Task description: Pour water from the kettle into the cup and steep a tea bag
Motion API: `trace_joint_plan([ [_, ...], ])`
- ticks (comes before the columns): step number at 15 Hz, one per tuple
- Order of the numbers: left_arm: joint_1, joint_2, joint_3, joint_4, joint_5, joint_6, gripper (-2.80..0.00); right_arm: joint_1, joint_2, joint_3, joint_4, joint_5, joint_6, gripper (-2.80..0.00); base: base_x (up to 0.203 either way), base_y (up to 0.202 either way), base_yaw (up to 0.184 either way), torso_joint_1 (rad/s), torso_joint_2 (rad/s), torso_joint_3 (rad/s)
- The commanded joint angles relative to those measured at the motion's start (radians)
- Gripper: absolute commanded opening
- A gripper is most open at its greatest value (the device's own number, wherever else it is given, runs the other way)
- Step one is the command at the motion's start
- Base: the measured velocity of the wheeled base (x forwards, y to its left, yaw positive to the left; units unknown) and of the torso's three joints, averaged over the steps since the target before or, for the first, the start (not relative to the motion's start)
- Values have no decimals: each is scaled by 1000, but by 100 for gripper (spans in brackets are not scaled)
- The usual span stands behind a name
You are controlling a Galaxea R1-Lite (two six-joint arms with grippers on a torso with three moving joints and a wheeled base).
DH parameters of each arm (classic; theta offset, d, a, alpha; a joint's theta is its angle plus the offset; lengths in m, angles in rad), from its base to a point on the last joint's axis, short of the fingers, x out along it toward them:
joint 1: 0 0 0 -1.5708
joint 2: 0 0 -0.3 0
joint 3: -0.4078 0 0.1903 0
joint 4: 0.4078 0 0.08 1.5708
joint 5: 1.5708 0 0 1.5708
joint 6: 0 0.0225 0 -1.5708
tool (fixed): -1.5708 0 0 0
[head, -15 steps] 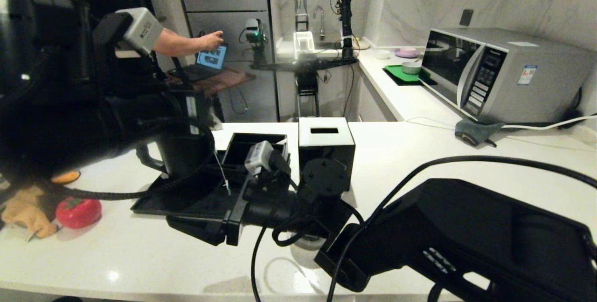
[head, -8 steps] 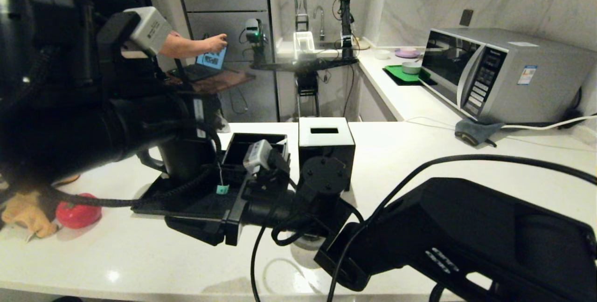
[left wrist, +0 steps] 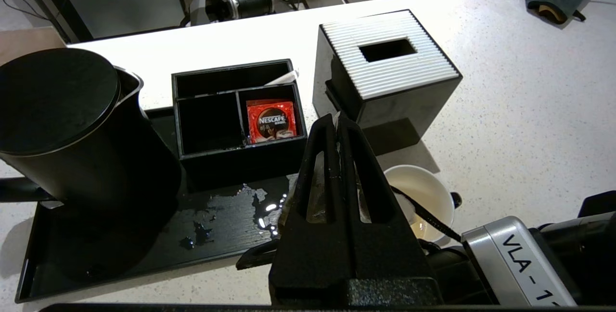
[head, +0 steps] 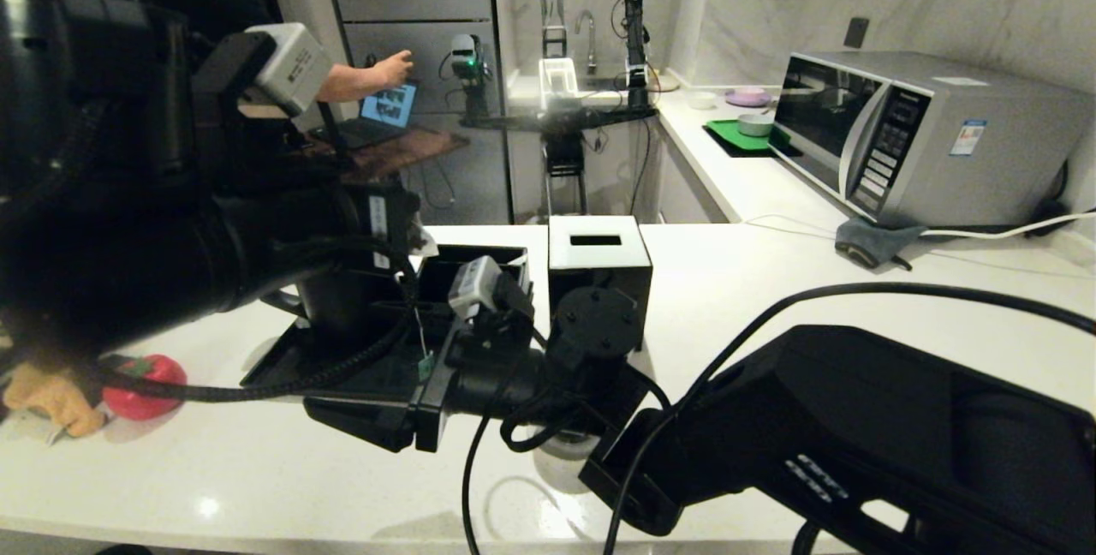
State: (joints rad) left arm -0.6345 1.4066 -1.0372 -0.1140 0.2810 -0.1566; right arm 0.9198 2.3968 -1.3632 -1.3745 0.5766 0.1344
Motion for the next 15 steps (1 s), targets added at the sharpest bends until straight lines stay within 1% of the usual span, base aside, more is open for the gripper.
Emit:
trace_joint_plan([
  [1,1,-1,0,-1,3,-1,-280,1,-8,3,-5,3,1,0,0,0,0,0,0,0],
  [10,7,-9,-1,-3,3,10,-280,2,-24,4,0,3,2,0,0,0,0,0,0,0],
  [12,11,-11,9,-3,4,30,-280,2,-22,4,-2,3,2,0,0,0,0,0,0,0],
  [15,12,-11,17,-3,6,32,-280,2,-24,16,-6,2,1,0,0,0,0,0,0,0],
])
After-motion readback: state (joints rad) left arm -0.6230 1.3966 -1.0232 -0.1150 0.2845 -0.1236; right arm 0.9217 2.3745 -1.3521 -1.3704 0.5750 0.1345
